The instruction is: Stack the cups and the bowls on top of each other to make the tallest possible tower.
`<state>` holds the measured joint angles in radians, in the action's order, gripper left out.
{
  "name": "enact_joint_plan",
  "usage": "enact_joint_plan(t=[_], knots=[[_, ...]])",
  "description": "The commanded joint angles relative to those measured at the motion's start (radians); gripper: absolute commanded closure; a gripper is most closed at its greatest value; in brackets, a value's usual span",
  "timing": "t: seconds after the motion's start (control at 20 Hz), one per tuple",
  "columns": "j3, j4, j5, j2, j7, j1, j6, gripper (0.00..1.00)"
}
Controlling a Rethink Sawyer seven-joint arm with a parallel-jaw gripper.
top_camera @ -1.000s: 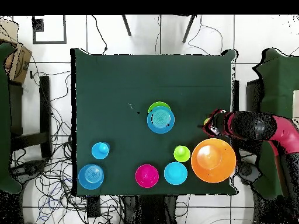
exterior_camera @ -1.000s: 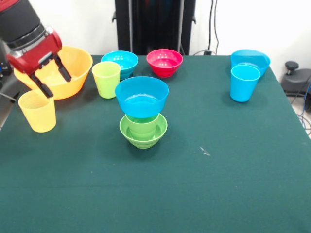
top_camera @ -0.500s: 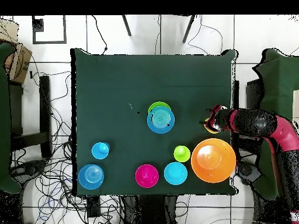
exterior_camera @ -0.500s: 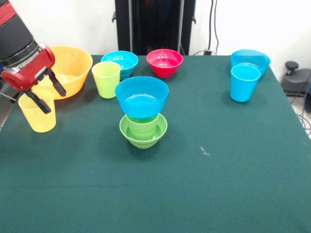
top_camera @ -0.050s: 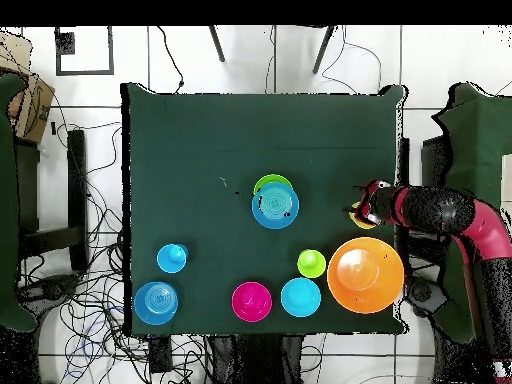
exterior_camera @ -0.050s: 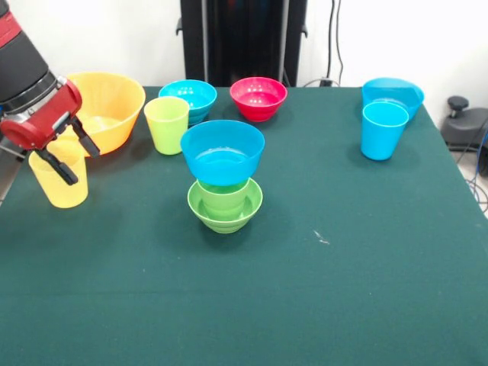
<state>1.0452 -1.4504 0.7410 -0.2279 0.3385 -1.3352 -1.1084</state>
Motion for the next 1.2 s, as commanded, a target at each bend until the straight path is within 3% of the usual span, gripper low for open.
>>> enact_joint_plan(t=[0.05, 0.35, 0.45, 0.6, 0.8, 1.05, 1.2], knots=[[-0.076, 0.059, 0.064, -0.005, -0.267, 0.035, -0.021, 0.00], [-0.030, -0.016, 0.022, -0.128, -0.215, 0.014, -0.047, 0.00], [-0.012, -0.019, 0.021, -0.160, -0.254, -0.001, -0.053, 0.00], [-0.009, 0.008, 0.026, -0.168, -0.330, -0.015, -0.074, 0.00], [-0.017, 0.040, 0.003, -0.172, -0.344, -0.031, -0.100, 0.00], [0.031, -0.067, -0.015, -0.219, -0.344, -0.118, -0.008, 0.00], [0.069, -0.172, 0.008, -0.222, -0.373, -0.183, 0.071, 0.00]])
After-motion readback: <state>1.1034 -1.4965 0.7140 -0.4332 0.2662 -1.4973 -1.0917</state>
